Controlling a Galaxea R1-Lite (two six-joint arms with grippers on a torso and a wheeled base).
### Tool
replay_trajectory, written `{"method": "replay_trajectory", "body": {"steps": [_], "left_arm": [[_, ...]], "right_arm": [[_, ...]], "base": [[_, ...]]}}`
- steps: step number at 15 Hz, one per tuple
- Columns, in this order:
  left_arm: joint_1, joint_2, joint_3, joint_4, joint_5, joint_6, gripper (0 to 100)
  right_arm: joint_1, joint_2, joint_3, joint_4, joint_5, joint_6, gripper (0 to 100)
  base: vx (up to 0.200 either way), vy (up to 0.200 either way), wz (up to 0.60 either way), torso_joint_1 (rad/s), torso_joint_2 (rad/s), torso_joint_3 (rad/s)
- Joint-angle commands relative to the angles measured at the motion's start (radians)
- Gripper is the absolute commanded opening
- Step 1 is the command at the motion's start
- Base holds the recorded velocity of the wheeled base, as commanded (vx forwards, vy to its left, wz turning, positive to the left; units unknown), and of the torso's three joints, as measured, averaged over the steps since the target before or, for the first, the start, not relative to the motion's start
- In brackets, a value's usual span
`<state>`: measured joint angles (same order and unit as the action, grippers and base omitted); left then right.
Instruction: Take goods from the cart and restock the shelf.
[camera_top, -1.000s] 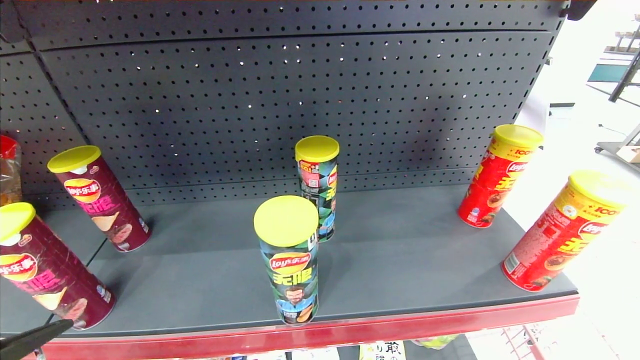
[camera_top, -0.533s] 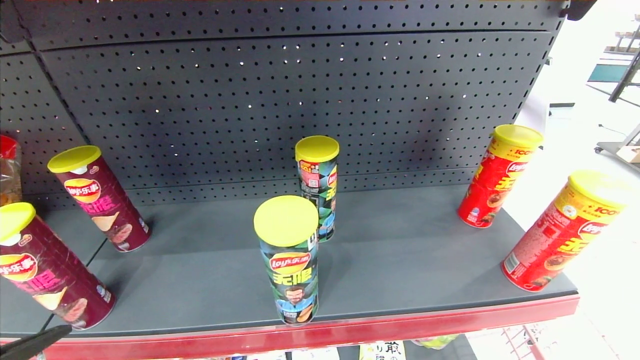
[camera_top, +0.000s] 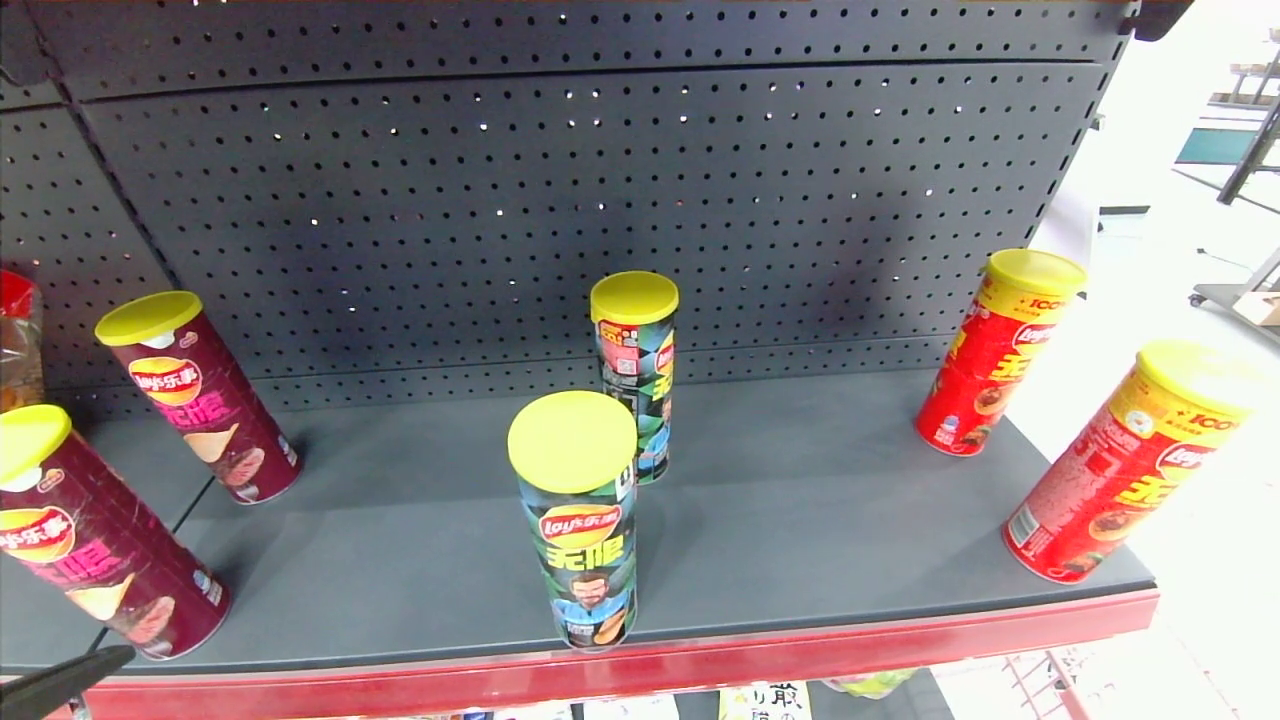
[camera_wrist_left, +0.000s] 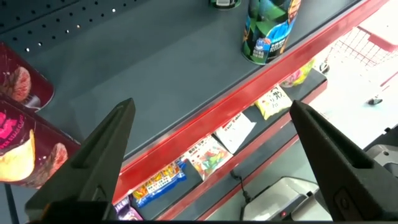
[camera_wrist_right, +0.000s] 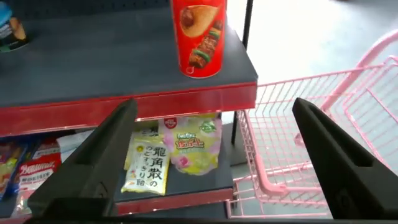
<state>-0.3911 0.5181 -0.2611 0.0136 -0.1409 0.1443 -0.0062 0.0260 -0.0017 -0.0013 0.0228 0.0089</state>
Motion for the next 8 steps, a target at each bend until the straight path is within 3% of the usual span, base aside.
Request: {"method": "replay_trajectory", "body": {"steps": [1,8], "left_arm": [[0.000,-0.001,0.009,0.000,0.000,0.003,100],[-0.002,0.010,0.013,0.003,-0.005,0.003,100]], "right_arm": [[0.006,-0.024,0.002,0.000,0.006,0.000,100],[0.006,-0.024,0.002,0.000,0.006,-0.004,100]], "base": [[0.000,0.000,0.00,0.000,0.00,0.000],[0.000,0.000,0.00,0.000,0.00,0.000]]}}
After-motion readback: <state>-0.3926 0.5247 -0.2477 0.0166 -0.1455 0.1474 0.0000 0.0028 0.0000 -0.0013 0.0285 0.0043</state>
